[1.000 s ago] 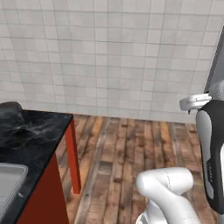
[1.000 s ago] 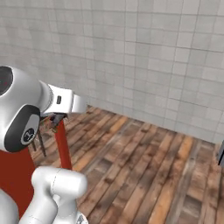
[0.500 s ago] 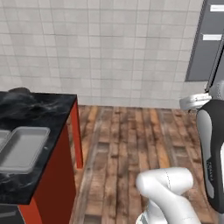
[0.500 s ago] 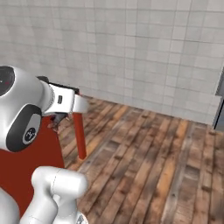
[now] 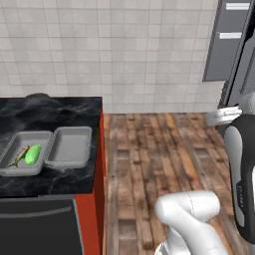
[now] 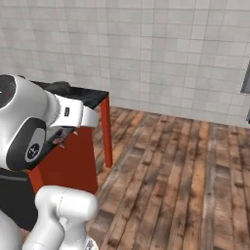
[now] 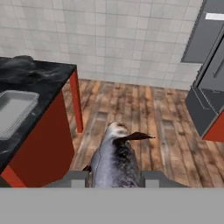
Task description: Place one corn and one fish in each tupperware on the nearby counter, to pack two identical lunches.
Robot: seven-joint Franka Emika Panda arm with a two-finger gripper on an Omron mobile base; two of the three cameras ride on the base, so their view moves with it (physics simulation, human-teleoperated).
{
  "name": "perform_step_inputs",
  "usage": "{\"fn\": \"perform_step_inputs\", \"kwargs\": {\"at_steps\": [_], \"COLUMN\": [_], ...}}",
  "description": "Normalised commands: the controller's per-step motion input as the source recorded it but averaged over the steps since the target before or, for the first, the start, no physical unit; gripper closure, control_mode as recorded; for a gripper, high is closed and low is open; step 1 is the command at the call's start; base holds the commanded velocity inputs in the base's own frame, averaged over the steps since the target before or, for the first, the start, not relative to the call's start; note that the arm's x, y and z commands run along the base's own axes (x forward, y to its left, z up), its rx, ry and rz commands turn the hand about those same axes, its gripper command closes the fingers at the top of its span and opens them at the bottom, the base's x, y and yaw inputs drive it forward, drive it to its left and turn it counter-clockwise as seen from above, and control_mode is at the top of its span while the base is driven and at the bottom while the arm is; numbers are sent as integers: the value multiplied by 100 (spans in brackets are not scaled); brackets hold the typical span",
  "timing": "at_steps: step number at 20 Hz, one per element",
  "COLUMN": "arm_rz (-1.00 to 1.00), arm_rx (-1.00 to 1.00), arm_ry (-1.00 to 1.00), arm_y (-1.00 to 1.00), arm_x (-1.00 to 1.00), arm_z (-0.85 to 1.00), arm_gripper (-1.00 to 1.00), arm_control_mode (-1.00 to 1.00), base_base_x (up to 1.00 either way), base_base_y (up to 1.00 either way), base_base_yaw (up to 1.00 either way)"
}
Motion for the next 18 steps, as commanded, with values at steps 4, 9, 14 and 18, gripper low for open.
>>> {"fn": "perform_step_inputs", "kwargs": {"at_steps": [4, 9, 14, 18], "arm_rz": [0, 0, 0, 0], "arm_rx": [0, 0, 0, 0], "arm_ry": [0, 0, 0, 0], "arm_y": [0, 0, 0, 0], "arm_x": [0, 0, 0, 0], "arm_z": [0, 0, 0, 0], "arm_gripper": [100, 100, 100, 100], "arm_control_mode": [100, 100, 100, 100], "base_base_x": [-39, -45, -26, -3], "base_base_y": [85, 80, 97, 100], "base_base_yaw": [-22, -20, -17, -14]}}
